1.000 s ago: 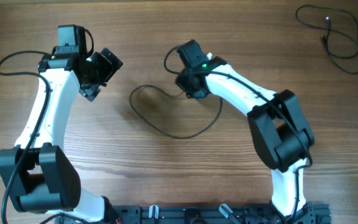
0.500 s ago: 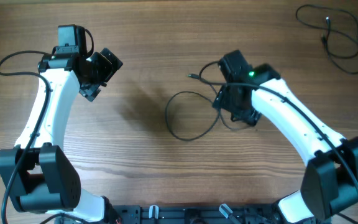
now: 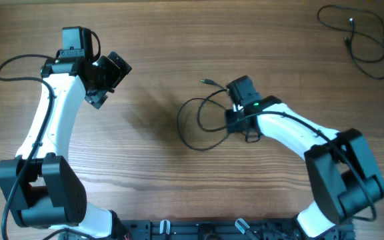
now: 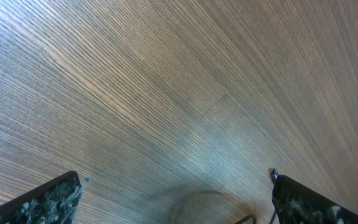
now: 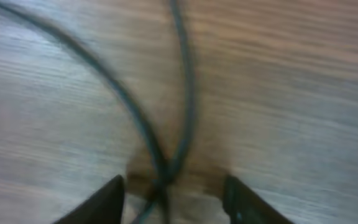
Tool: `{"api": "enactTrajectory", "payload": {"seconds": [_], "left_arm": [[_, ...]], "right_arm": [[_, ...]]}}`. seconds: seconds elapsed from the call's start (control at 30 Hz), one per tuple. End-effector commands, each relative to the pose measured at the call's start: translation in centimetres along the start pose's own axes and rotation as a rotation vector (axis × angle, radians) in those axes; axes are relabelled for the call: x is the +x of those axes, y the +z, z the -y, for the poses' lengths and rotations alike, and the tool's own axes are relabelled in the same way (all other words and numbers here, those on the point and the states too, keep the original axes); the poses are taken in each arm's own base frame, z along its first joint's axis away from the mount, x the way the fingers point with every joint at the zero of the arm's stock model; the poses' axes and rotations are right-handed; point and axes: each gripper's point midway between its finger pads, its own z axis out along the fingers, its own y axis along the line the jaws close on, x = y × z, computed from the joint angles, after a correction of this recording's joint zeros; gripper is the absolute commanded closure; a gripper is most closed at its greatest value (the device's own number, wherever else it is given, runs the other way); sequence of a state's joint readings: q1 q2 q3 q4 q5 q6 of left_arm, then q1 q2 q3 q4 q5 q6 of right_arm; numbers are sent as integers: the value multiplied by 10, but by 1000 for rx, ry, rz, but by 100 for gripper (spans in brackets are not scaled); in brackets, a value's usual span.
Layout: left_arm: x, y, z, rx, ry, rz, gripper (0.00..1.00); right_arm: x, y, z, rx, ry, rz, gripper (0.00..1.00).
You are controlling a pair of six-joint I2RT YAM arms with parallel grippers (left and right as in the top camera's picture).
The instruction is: Untangle cables
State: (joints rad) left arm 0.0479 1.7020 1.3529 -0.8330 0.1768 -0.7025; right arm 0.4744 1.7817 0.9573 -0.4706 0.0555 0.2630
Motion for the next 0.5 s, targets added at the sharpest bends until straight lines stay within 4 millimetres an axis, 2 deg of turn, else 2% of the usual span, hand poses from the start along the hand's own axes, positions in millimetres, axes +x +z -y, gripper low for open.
{"api": "enactTrajectory", "payload": {"seconds": [0.0,0.03,0.07,0.1,0.17,0.2,0.27,0.3,0.33,0.37,0.4,0.47], "left_arm": [[-2,2,-2,-11,-12,4,0],[-2,2,-2,-11,-12,4,0],[-2,2,-2,-11,-12,4,0],[-2,2,-2,-11,-12,4,0],[-2,2,-2,-11,-12,4,0],[-2,2,-2,-11,-12,4,0],[-2,2,-2,-11,-12,4,0],[-2,2,-2,-11,-12,4,0],[-2,2,-2,-11,-12,4,0],[-2,2,-2,-11,-12,4,0],[-2,2,-2,-11,-12,4,0],[-2,2,-2,-11,-12,4,0]], "right_arm": [[44,25,-20,6,-105,-148,70],[53,27,-26,12,-82,-175,93],[56,27,-30,4,-68,-181,96],[47,23,-30,3,-54,-160,96],[15,5,-19,12,63,-111,96],[-13,-15,-9,6,119,-63,96],[-78,-69,22,-11,194,86,96],[-103,-91,37,-9,190,154,96],[-132,-121,61,5,174,247,96],[-150,-141,82,24,176,307,96],[-161,-152,99,41,181,346,96],[-188,-167,144,103,173,470,96]]}}
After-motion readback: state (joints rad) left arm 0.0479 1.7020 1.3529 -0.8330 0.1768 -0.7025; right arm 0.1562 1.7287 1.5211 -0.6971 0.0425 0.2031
